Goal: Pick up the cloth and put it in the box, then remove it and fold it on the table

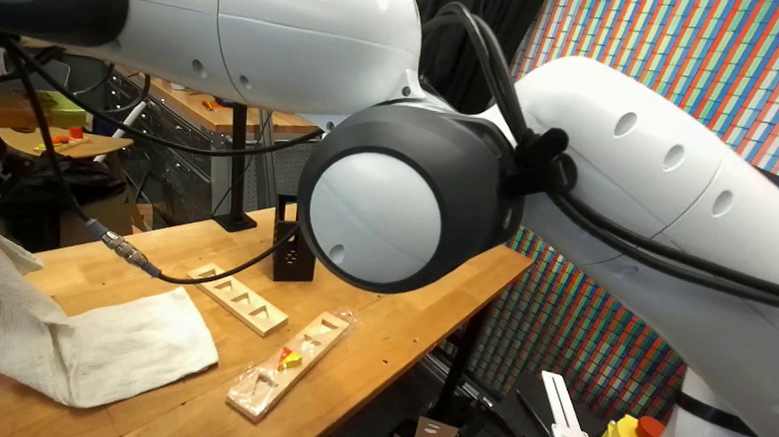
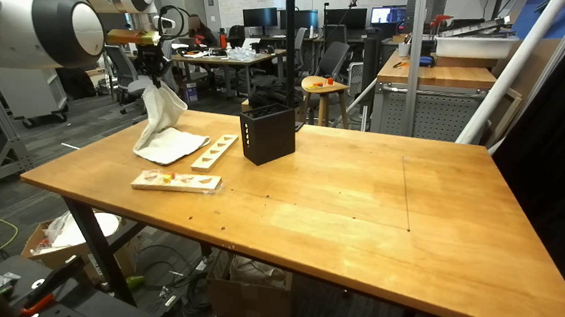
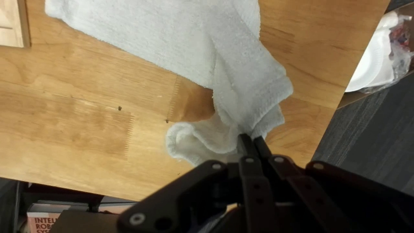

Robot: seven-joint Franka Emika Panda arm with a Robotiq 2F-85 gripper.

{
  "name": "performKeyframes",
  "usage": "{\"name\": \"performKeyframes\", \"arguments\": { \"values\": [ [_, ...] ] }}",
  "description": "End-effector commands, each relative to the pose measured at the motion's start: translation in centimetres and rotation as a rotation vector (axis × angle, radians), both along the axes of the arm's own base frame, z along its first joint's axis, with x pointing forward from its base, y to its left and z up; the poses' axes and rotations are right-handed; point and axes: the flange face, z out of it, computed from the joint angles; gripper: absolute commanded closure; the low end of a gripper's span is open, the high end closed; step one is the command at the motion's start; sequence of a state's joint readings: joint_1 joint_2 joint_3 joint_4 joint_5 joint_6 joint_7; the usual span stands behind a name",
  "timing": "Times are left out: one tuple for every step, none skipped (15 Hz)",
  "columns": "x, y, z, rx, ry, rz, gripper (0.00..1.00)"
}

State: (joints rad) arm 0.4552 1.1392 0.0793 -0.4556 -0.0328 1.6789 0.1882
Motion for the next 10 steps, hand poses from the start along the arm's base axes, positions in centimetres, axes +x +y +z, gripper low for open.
{"name": "performKeyframes", "arguments": {
  "values": [
    [0.0,-1.2,0.5,-0.018,0.022,0.139,0.99],
    [0.0,-1.4,0.5,-0.026,0.033,0.177,0.99],
    [0.0,-1.7,0.4,-0.031,0.039,0.23,0.99],
    [-0.1,-1.9,0.3,-0.036,0.047,0.281,0.99],
    [-0.2,-2.1,0.2,-0.039,0.061,0.346,0.99],
    [-0.3,-2.4,0.1,-0.044,0.076,0.398,0.99],
    [-0.5,-2.7,0.1,-0.051,0.096,0.451,0.99],
    [-0.6,-3.0,-0.1,-0.059,0.114,0.496,0.99],
    [-0.9,-3.3,-0.2,-0.062,0.144,0.544,0.99],
    [-1.1,-3.7,-0.3,-0.068,0.167,0.584,0.99]
  ]
}}
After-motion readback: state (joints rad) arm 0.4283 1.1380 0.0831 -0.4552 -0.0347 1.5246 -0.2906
